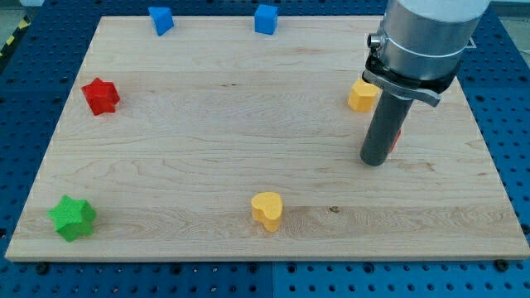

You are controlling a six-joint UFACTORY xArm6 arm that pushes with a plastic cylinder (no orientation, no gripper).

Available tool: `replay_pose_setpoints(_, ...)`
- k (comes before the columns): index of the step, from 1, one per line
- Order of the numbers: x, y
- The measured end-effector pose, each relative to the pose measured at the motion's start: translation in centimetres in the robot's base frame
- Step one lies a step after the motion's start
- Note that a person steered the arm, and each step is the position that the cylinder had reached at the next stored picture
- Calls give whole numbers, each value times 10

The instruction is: Move the yellow heart towards the red circle

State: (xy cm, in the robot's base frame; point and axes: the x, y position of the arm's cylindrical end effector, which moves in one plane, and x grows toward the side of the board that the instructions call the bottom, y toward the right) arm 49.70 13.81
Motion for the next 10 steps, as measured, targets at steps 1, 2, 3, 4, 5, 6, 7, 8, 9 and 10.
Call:
replay_pose_setpoints(1,-2,1)
replay_pose_setpoints(2,16,9)
replay_pose_setpoints(3,23,-25)
replay_pose_setpoints(4,22,-102)
replay_pose_setpoints(5,22,-187)
replay_pose_setpoints(6,73,-213)
replay_pose_setpoints(7,105,-193)
replay_pose_setpoints(8,93,-171)
replay_pose_setpoints(9,92,-131)
replay_pose_setpoints(10,92,-96)
